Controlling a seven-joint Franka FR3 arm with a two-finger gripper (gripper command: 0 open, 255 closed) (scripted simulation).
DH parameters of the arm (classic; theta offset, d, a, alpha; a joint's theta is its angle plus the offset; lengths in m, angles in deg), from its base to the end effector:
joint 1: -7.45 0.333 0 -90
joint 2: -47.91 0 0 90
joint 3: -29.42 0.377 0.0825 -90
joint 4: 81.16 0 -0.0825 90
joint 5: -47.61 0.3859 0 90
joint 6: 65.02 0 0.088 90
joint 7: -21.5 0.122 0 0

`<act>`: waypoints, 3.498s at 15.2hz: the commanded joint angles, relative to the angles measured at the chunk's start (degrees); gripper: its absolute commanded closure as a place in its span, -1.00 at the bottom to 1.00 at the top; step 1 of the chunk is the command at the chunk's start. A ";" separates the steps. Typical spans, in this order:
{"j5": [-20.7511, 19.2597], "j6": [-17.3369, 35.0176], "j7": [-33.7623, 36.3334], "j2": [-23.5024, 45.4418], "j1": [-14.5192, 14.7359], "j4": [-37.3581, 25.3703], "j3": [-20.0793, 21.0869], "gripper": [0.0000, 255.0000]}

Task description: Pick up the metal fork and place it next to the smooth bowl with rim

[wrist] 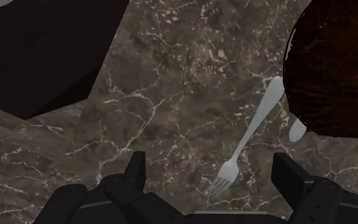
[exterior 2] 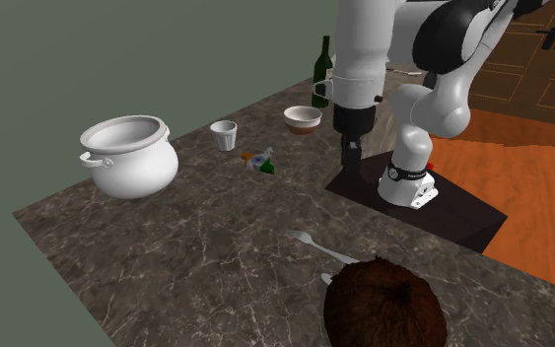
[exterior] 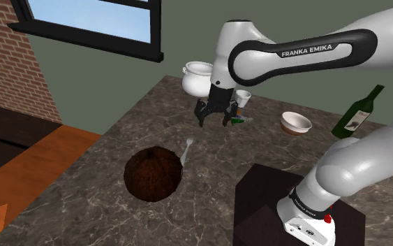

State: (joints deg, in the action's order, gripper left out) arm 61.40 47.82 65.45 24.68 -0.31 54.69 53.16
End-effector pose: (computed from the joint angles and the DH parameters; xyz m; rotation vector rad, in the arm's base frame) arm 0.3861 0.1456 0.5023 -2.9507 0.9396 0.0722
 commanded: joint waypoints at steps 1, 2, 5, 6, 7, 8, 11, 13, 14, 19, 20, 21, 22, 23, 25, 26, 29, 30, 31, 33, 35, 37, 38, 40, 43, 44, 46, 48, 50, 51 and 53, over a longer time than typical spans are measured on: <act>-0.16 3.18 5.61 4.96 -1.13 -1.15 2.20 -1.00; -0.39 4.54 8.28 7.25 -1.62 -1.73 3.17 -1.00; -1.83 8.50 16.52 14.49 -2.77 -3.84 5.49 -1.00; -2.53 9.77 19.31 17.00 -3.05 -4.67 6.06 -1.00; -3.34 11.00 22.12 19.55 -3.23 -5.55 6.49 -1.00; -4.22 12.19 24.93 22.13 -3.31 -6.48 6.79 -1.00; -5.77 14.58 29.05 26.27 -3.04 -7.54 6.85 -1.00; -6.21 16.16 29.40 27.23 -2.84 -6.85 6.89 -1.00; -6.45 16.95 29.58 27.73 -2.75 -6.52 6.91 -1.00; -7.41 19.76 30.31 29.63 -2.38 -5.44 6.91 -1.00; -7.41 19.76 30.31 29.63 -2.38 -5.45 6.91 -1.00; -7.41 19.76 30.31 29.63 -2.38 -5.45 6.90 -1.00; -7.41 19.76 30.31 29.63 -2.38 -5.45 6.90 -1.00; -7.41 19.76 30.31 29.63 -2.38 -5.45 6.90 -1.00; -7.41 19.76 30.31 29.63 -2.38 -5.45 6.90 -1.00; -7.41 19.76 30.31 29.63 -2.38 -5.45 6.90 1.00; -7.41 19.76 30.31 29.63 -2.38 -5.45 6.90 1.00; -7.41 19.76 30.31 29.63 -2.38 -5.45 6.90 1.00; -7.41 19.76 30.31 29.63 -2.38 -5.45 6.90 1.00; -7.41 19.76 30.31 29.63 -2.38 -5.45 6.90 1.00; -7.41 19.76 30.31 29.63 -2.38 -5.45 6.90 1.00; -6.77 18.22 29.99 28.44 -2.52 -5.91 7.00 1.00; -6.46 17.45 29.84 27.86 -2.58 -6.16 7.04 1.00; -5.90 15.90 29.56 26.73 -2.70 -6.70 7.09 1.00; -5.13 13.57 29.21 25.14 -2.85 -7.60 7.09 1.00; -4.90 12.79 29.10 24.64 -2.89 -7.92 7.08 1.00; -4.48 11.22 28.92 23.67 -2.97 -8.61 7.04 1.00; -4.10 9.66 28.77 22.75 -3.04 -9.34 6.98 1.00; -3.76 8.10 28.64 21.89 -3.10 -10.12 6.90 1.00; -3.61 7.32 28.59 21.48 -3.13 -10.53 6.86 1.00; -3.33 5.76 28.50 20.71 -3.19 -11.38 6.76 1.00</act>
State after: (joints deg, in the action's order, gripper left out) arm 57.90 54.59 93.91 45.85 -3.50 43.91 59.93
